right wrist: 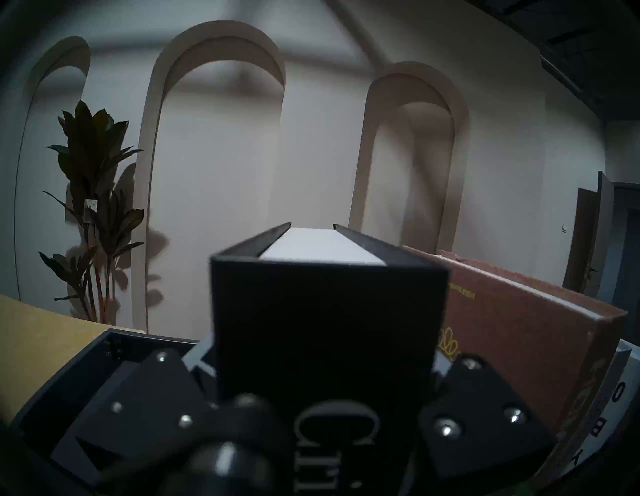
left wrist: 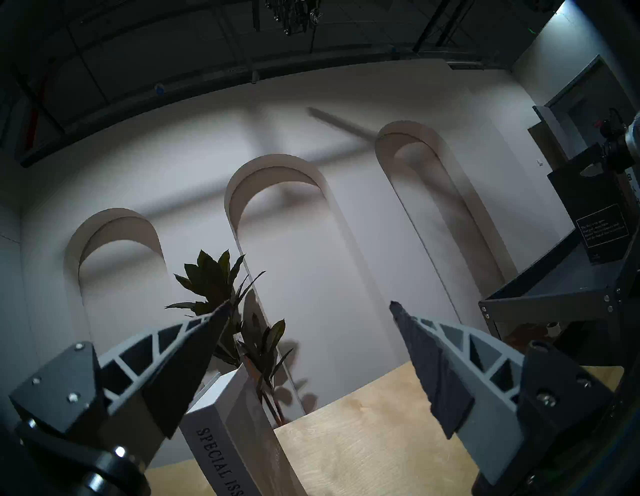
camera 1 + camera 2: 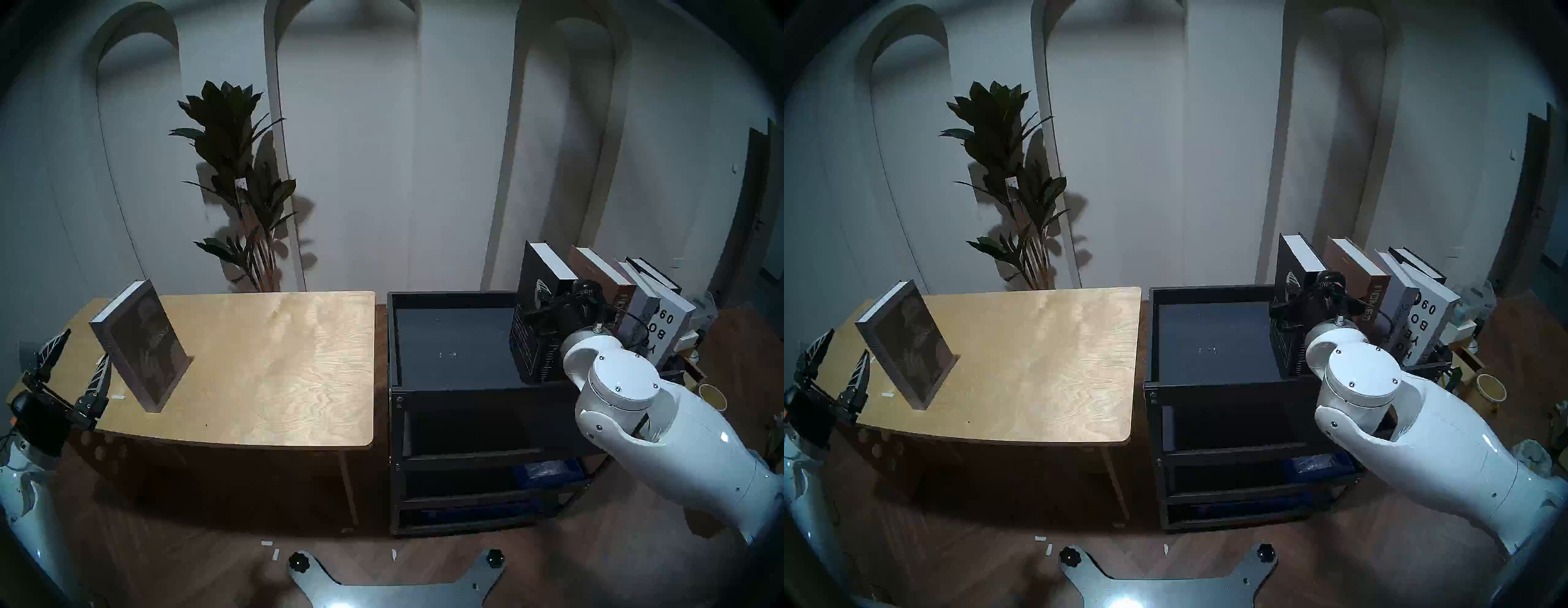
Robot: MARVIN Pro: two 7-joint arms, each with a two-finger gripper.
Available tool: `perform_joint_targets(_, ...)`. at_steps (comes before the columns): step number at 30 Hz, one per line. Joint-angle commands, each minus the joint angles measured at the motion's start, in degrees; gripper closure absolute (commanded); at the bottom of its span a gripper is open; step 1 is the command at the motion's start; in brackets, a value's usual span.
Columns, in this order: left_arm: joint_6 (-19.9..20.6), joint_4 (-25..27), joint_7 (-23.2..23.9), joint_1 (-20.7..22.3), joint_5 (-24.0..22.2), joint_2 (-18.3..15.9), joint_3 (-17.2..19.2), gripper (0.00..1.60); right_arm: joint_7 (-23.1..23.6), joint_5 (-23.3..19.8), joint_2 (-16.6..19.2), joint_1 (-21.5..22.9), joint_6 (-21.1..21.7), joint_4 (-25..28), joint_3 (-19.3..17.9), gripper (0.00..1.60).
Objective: Move the books from the display table onto the shelf, standing them upright with spines facing out and tallest at one end
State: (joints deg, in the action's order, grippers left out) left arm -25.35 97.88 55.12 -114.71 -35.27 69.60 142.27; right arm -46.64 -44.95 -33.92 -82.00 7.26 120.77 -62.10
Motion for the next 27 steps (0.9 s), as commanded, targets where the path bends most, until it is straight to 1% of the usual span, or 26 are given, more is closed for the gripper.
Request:
perform_joint_targets(1, 0.14, 0.84, 0.10, -0.14, -0.08, -0.27, 0.33, 0.00, -0.23, -0.21, 0.00, -0.39, -1.81, -0.07, -0.97, 1.59)
perform_joint_targets(2, 0.14, 0.84, 0.10, -0.14, -0.08, -0.27, 0.33, 0.00, -0.15, -0.31, 0.14, -0.50, -2.04, -0.23, -1.11, 1.55)
perform_joint_targets(4, 0.14, 0.83, 0.10, -0.14, -0.08, -0.27, 0.33, 0.00, -0.05, -0.57, 0.54, -0.89, -2.47, -0.38, -1.43, 1.54)
perform_joint_targets(6, 0.14, 0.83, 0.10, -0.14, -0.08, -0.27, 0.33, 0.00, -0.37, -1.04, 0.91, -1.66, -3.13, -0.41, -1.94, 1.49)
perform_joint_targets(7, 0.14, 0.83, 0.10, -0.14, -0.08, -0.27, 0.33, 0.00, -0.37, -1.04, 0.91, -1.66, -3.13, -0.41, -1.94, 1.49)
perform_joint_targets(10, 0.14, 0.83, 0.10, -0.14, -0.08, -0.27, 0.33, 0.00, -0.51, -1.33, 1.27, -2.19, -3.65, -0.33, -2.31, 1.27)
perform_joint_targets(11, 0.14, 0.83, 0.10, -0.14, -0.08, -0.27, 0.33, 0.00, -0.64, -1.41, 1.33, -2.32, -3.77, -0.33, -2.41, 1.23)
perform_joint_targets(12, 0.14, 0.83, 0.10, -0.14, -0.08, -0.27, 0.33, 0.00, -0.64, -1.54, 1.46, -2.40, -3.89, -0.34, -2.48, 1.07)
perform_joint_targets(13, 0.14, 0.83, 0.10, -0.14, -0.08, -0.27, 0.33, 0.00, -0.69, -1.67, 1.53, -2.45, -3.96, -0.36, -2.55, 0.95)
perform_joint_targets(14, 0.14, 0.83, 0.10, -0.14, -0.08, -0.27, 0.33, 0.00, -0.67, -1.74, 1.60, -2.49, -4.04, -0.37, -2.57, 0.87)
perform_joint_targets(15, 0.14, 0.84, 0.10, -0.14, -0.08, -0.27, 0.33, 0.00, -0.67, -1.82, 1.66, -2.51, -4.10, -0.38, -2.60, 0.86)
perform_joint_targets(17, 0.14, 0.84, 0.10, -0.14, -0.08, -0.27, 0.33, 0.00, -0.68, -2.00, 1.78, -2.56, -4.24, -0.38, -2.65, 0.75)
perform_joint_targets(18, 0.14, 0.84, 0.10, -0.14, -0.08, -0.27, 0.33, 0.00, -0.67, -2.07, 1.86, -2.58, -4.29, -0.36, -2.66, 0.50)
perform_joint_targets(19, 0.14, 0.84, 0.10, -0.14, -0.08, -0.27, 0.33, 0.00, -0.63, -2.15, 1.95, -2.60, -4.34, -0.32, -2.68, 0.40)
perform_joint_targets(20, 0.14, 0.84, 0.10, -0.14, -0.08, -0.27, 0.33, 0.00, -0.64, -2.21, 2.02, -2.60, -4.36, -0.29, -2.69, 0.21)
perform_joint_targets(21, 0.14, 0.84, 0.10, -0.14, -0.08, -0.27, 0.33, 0.00, -0.66, -2.28, 2.10, -2.60, -4.38, -0.22, -2.69, 0.06)
perform_joint_targets(22, 0.14, 0.83, 0.10, -0.14, -0.08, -0.27, 0.33, 0.00, -0.60, -2.32, 2.18, -2.51, -4.40, -0.24, -2.62, 0.00)
perform_joint_targets(27, 0.13, 0.83, 0.11, -0.13, -0.08, -0.27, 0.33, 0.00, -0.50, -2.33, 2.12, -2.03, -4.15, -0.12, -2.50, 0.00)
